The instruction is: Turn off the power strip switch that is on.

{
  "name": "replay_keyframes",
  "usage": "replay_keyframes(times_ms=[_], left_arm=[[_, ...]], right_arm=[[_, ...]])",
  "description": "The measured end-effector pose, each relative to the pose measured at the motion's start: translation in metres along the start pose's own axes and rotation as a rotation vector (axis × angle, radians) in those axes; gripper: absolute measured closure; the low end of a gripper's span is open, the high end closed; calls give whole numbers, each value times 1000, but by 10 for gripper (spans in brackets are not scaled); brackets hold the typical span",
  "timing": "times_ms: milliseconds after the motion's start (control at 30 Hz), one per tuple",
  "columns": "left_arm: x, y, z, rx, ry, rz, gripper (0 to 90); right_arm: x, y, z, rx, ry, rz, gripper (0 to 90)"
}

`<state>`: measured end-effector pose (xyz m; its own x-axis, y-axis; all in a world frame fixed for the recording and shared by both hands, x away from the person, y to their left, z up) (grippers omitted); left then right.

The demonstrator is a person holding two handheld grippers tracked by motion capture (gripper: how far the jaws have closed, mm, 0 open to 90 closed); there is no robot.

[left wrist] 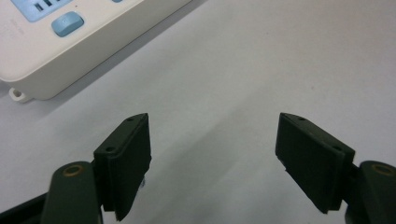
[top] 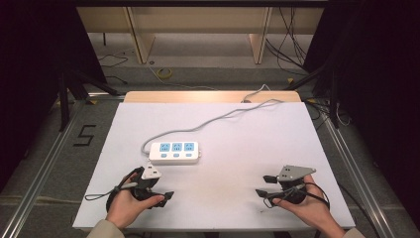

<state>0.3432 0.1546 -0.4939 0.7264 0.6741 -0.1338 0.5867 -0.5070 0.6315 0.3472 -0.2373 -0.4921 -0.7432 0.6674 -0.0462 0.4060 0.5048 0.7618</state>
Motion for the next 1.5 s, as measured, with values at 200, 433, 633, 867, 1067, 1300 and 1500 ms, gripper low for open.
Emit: replay_keyframes(times_ms=[200,433,633,867,1067,1300,1500], left_arm=[[0,0,-1,-8,13,-9,356],[3,1,-8,27,31,25,739],[5,1,-8,58,51,12,897],[3,5,-8,61,49,8,898],[2,12,-6,60,49,-7,898],[1,23,-3,59,59,-21,898],[3,31,1,71,63,-26,898]], right_arm=[[0,0,0,0,-4,3,429],[0,1,0,-5,-4,3,428],[-1,1,0,-3,-6,0,429],[-1,1,0,-7,-11,-4,429],[-2,1,0,-7,-13,-6,427],[-2,2,0,-7,-14,-6,425],[-2,2,0,-8,-14,-9,424]])
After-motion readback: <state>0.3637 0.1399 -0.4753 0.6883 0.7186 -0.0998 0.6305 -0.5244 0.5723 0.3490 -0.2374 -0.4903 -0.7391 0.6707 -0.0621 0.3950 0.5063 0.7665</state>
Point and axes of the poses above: each handheld gripper's, and its own axes: z roughly forward along the jaws, y roughly out of its top, x roughly to its left, the point moved 4 cm from there along z, roughly forward along the jaws, and after that the axes turned 8 degrees about -y, right-handed, at the moved point
